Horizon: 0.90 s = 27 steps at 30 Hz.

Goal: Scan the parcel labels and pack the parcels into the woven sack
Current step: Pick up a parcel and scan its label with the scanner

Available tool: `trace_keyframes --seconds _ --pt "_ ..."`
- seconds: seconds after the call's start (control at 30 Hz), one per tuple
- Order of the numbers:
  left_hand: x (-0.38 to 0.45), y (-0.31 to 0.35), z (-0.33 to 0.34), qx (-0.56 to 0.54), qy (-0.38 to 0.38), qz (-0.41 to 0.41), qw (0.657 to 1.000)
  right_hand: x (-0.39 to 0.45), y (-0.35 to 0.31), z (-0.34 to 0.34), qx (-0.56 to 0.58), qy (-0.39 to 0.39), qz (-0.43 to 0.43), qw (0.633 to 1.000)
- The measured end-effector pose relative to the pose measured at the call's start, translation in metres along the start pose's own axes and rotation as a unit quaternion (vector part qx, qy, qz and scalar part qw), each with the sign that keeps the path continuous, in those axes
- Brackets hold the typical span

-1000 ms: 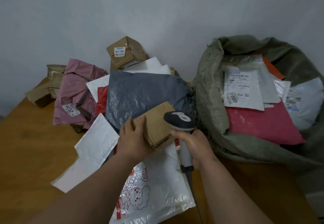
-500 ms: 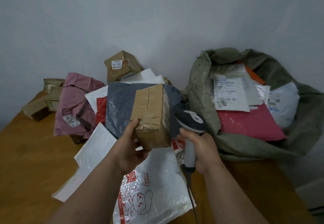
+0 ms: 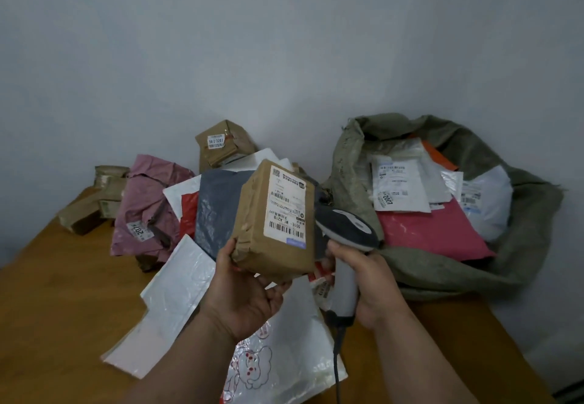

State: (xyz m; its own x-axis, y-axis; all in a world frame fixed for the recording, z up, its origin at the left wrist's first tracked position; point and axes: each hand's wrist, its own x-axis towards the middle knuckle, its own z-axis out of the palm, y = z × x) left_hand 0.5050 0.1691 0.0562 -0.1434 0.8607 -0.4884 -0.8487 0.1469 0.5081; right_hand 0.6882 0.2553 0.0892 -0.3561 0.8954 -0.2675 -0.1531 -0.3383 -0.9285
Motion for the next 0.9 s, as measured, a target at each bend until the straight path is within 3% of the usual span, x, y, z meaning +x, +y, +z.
trace_keyframes --seconds 0.17,0.37,0.9 --pt "0.002 -0.017 0.009 -0.109 0.027 0.064 0.992 -0.011 -0.012 -0.007 -0.027 -0.069 0.007 0.997" --pt "0.004 -0.042 0.025 -0.160 0.019 0.074 0.984 -0.027 -0.030 -0.019 -0.025 -0.134 0.001 0.991" --pt "0.011 -0.070 0.039 -0.162 -0.047 0.090 0.982 -0.032 -0.052 -0.044 0.016 -0.196 0.049 0.979"
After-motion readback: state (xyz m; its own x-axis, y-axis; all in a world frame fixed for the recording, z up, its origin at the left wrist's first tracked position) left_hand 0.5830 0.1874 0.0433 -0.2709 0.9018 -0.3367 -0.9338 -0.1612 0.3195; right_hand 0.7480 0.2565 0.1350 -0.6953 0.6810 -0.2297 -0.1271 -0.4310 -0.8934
